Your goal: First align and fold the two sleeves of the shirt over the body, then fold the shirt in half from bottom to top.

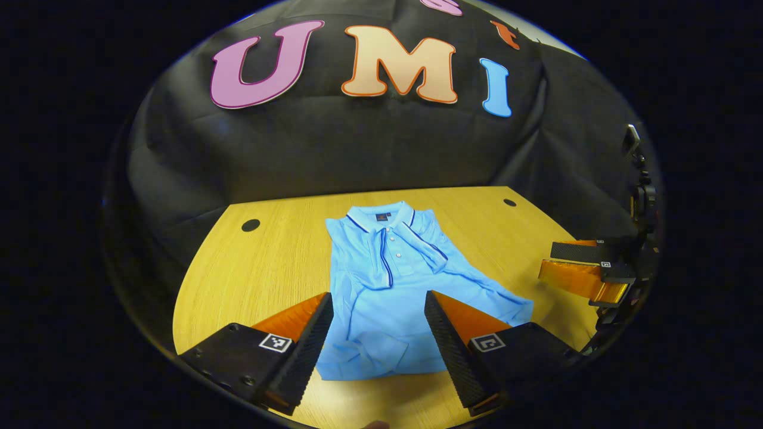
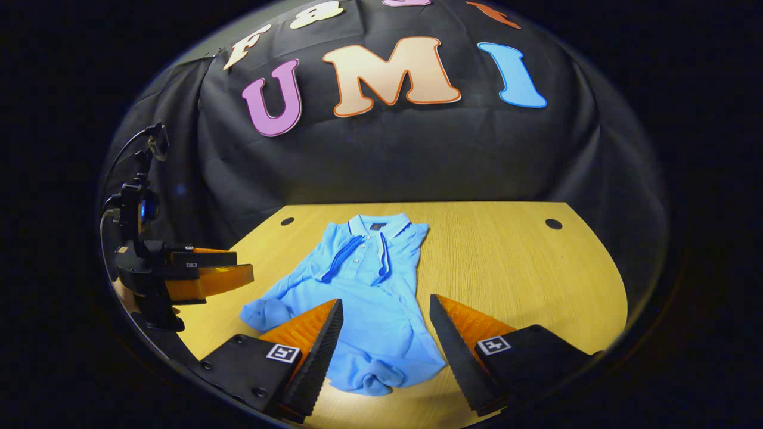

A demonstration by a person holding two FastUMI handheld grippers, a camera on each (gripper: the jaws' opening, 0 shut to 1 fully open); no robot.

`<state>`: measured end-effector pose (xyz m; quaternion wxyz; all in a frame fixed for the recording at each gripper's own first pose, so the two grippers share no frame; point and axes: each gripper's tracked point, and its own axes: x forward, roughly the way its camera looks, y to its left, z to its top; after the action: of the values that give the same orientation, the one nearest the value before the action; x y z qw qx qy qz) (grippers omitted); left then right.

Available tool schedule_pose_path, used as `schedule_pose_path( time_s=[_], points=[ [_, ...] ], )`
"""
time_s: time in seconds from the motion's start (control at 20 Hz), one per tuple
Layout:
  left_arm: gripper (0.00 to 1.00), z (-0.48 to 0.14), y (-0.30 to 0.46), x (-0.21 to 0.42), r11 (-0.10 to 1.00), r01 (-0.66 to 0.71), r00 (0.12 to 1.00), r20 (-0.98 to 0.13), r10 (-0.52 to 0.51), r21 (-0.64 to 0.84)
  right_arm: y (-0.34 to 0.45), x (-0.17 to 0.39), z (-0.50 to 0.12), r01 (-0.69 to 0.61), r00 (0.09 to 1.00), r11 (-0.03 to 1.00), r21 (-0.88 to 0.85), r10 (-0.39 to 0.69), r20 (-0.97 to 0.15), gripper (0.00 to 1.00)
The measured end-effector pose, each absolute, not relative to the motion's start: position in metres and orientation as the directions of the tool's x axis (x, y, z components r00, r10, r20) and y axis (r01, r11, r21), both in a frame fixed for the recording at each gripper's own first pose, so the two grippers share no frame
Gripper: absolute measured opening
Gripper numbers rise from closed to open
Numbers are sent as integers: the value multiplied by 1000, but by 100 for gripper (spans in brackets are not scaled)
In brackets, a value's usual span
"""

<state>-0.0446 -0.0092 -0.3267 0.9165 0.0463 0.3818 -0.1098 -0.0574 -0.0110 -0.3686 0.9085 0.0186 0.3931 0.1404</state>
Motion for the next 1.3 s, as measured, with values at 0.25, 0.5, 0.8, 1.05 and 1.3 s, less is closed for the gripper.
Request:
schedule_pose_path(
  time_s=[0.25, 0.5, 0.8, 1.05, 1.3],
  points=[
    [92, -367, -2, -75, 983, 186, 631, -765, -127, -9, -13, -103, -400, -277, 571, 952, 128, 271, -775, 92],
    [92, -398, 9, -84, 990, 140, 598, -796, -92, -9, -17, -128, -431, -283, 510, 954, 97, 235, -828, 92],
    [92, -430, 16, -90, 992, 123, 551, -831, -75, -9, -17, -142, -468, -289, 453, 956, 45, 178, -873, 90],
    [49, -436, 15, -94, 986, 165, 546, -835, -67, 28, -15, -138, -477, -311, 476, 950, 9, 164, -864, 39],
    [0, -409, 6, -83, 991, 136, 586, -807, -77, 4, -10, -117, -442, -288, 536, 957, 42, 197, -821, 7]
  ],
)
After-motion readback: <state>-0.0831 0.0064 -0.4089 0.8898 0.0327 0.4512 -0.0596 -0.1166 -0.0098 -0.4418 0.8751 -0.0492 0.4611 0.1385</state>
